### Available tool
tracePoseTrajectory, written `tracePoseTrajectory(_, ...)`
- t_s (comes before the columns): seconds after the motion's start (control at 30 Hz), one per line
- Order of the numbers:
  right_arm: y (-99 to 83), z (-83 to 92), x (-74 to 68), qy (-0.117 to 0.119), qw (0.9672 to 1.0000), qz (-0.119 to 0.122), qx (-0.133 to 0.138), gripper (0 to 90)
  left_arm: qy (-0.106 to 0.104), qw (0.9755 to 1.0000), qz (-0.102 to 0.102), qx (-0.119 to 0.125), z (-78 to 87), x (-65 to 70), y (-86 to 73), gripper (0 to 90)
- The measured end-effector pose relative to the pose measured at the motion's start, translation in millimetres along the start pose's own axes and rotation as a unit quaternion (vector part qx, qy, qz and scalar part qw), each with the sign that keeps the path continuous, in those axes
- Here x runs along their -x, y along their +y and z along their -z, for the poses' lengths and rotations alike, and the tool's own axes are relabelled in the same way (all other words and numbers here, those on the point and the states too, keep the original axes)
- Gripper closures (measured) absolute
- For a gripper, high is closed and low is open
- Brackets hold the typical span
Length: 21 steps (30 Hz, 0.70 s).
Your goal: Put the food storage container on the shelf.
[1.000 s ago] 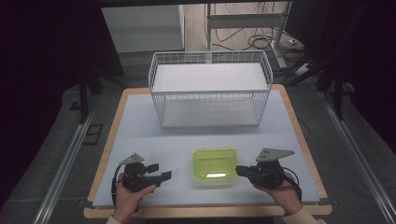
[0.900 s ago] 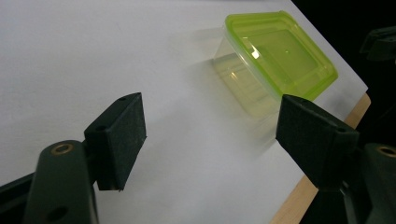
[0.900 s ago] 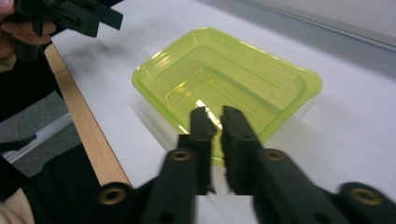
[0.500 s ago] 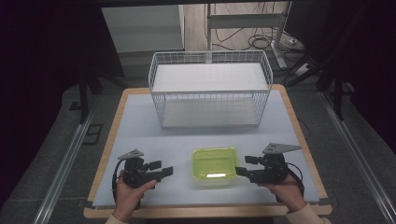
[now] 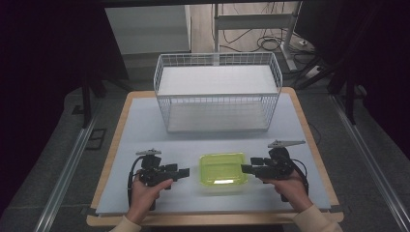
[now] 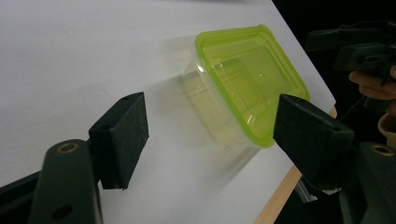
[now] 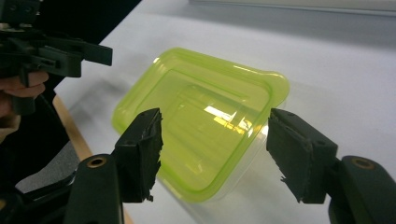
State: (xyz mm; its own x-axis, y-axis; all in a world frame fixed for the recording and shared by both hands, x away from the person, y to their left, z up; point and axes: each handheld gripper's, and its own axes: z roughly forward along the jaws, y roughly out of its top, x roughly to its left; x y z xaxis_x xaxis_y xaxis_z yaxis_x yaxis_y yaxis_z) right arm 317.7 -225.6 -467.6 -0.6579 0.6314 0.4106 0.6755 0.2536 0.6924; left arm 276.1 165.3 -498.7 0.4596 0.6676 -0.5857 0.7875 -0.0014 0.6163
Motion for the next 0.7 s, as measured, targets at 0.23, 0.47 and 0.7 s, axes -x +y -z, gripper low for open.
tracePoseTrajectory(0.23,4.5,-12.7,14.3,-0.002,0.9991,-0.041,-0.009,37.7,-0.012,0.9997,0.011,-0.019,-21.8,2.2,8.9,26.1)
tracePoseTrajectory(0.47,-2.7,-16.2,21.4,0.006,0.9976,-0.067,-0.019,40.3,-0.015,0.9992,0.018,-0.033,-33.0,1.9,6.7,26.4)
tracePoseTrajectory(0.7,-5.8,-23.2,22.3,0.011,0.9966,-0.076,-0.028,46.8,-0.033,0.9978,0.036,-0.045,-50.2,1.6,9.9,31.6)
